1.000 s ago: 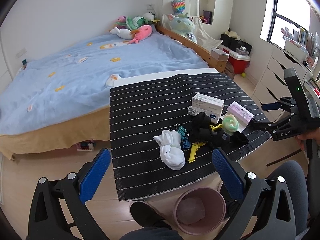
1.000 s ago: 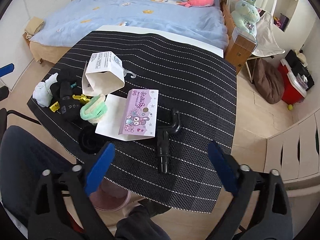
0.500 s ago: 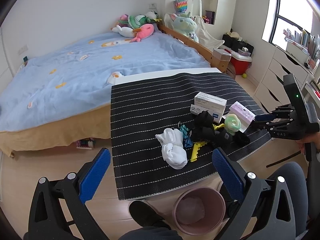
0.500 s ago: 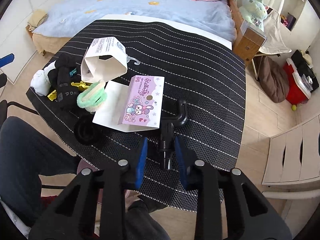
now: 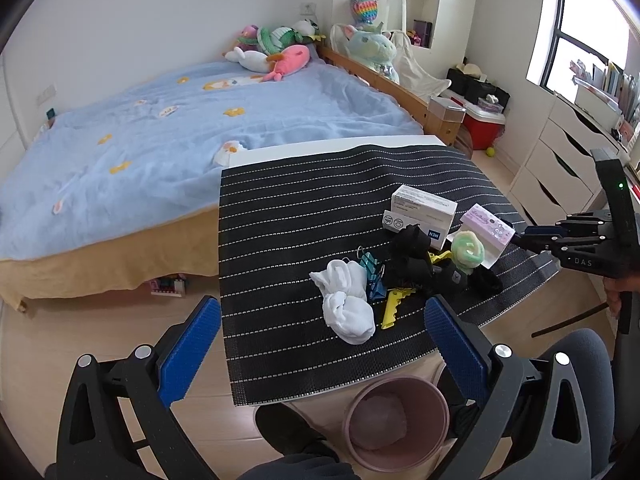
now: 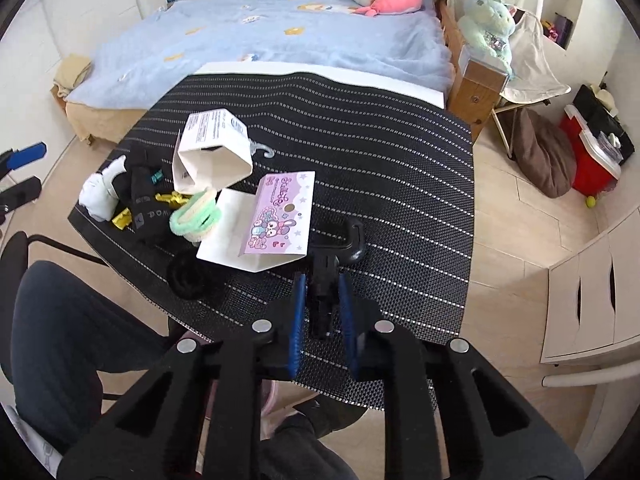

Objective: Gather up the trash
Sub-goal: 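Reach the left tool to the white rolled sock and close on it, then carry the sock with the left tool over the pink wastebasket and release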

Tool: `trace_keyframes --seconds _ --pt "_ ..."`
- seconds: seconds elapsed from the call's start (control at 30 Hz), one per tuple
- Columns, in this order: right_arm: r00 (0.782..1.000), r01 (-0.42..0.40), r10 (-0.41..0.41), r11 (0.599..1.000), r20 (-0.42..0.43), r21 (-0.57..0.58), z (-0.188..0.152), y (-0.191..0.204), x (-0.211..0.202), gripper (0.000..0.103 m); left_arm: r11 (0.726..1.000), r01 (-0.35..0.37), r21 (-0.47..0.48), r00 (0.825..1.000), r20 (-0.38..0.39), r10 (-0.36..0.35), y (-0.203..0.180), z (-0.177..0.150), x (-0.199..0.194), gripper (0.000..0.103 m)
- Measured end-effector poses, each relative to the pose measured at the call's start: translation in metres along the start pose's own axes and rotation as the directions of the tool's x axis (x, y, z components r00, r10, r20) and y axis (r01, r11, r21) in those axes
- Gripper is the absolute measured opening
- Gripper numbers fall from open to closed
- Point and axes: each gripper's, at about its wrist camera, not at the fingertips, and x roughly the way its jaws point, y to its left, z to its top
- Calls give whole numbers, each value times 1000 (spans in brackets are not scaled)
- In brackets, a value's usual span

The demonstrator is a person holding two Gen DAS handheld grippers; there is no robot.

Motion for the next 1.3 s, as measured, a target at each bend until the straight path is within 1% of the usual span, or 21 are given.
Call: trace_keyframes --seconds 0.23,0.4,0.7,0.87,0.97,1.0,1.03,1.1,1.17,1.23,1.3 --pt "999 -13 12 1000 46 26 5 -4 -19 16 1000 24 -11 999 -32 -24 -1 8 13 98" --pt "997 -28 26 999 70 34 9 -6 -28 15 999 40 -11 996 -76 -41 -3 11 26 98" --pt "994 -44 41 998 101 34 19 -5 -38 15 998 59 -12 980 -187 -60 -5 12 58 98" --pt "993 -50 46 998 110 30 24 -4 -42 15 998 65 -19 970 -232 -67 -5 13 71 97" --pt "992 -55 52 998 112 29 24 -3 -44 15 998 65 -20 967 -245 -68 -4 12 78 96" --pt "992 -56 53 998 113 28 23 -3 -44 15 998 66 -24 966 -250 -70 -3 12 81 90" --pt "992 -58 54 998 113 28 23 -2 -44 15 997 68 -28 964 -256 -73 -2 11 83 77" --pt "992 -61 57 998 114 27 23 -2 -45 15 997 73 -35 959 -273 -80 -1 10 86 67" --pt "991 -65 61 998 115 26 23 -1 -45 15 997 75 -30 957 -279 -81 0 8 87 53" --pt "991 -67 64 997 115 25 24 0 -45 15 997 75 -30 957 -278 -80 0 7 87 35" --pt "991 -69 65 997 117 23 24 2 -45 15 997 76 -29 960 -269 -81 0 7 87 31"
